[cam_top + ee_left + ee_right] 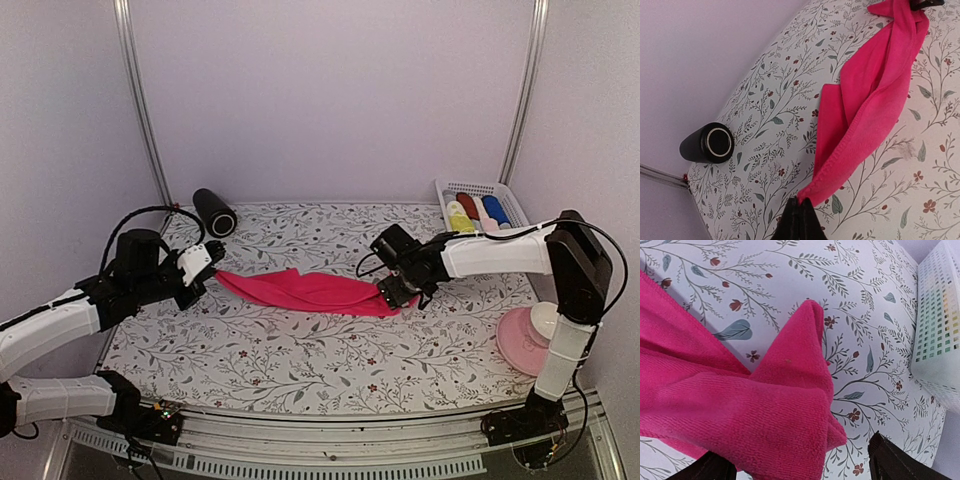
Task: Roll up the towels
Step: Pick up the towel from the center of the board.
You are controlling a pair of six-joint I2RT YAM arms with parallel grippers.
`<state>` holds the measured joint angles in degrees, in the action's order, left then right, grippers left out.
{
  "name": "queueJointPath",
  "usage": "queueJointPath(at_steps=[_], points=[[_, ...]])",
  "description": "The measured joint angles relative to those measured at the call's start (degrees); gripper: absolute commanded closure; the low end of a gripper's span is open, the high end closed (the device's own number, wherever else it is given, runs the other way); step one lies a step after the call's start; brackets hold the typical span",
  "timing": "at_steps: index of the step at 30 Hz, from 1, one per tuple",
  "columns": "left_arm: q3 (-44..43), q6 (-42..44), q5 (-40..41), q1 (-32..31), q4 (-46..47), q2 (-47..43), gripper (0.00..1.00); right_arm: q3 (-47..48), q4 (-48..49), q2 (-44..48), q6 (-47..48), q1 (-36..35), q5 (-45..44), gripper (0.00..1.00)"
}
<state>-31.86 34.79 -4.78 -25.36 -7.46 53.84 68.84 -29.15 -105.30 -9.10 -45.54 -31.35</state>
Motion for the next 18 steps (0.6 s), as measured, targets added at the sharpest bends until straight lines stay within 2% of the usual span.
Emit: queueJointPath(at_steps=[2,6,11,18], points=[[0.02,-0.17,0.26,0.04,0.15,-0.22,1.00,-0.79,0.20,0.59,-0.83,0.87,-0.44,0.09],[0.11,-0.42,0.59,0.11,0.59,-0.87,1.00,-3.26,2.14,1.27,-2.49,3.52,-0.35,0.29],[0.50,-0.57,0.98,0.17,0.94,-0.92,1.00,-7.43,6.54,3.80,-3.37,5.51,4.98,0.41],[0.92,-0.57,1.44,0.33,1.18,-1.05,1.00,-8.55,11.67,6.32,-3.74,5.97,10.47,0.75]])
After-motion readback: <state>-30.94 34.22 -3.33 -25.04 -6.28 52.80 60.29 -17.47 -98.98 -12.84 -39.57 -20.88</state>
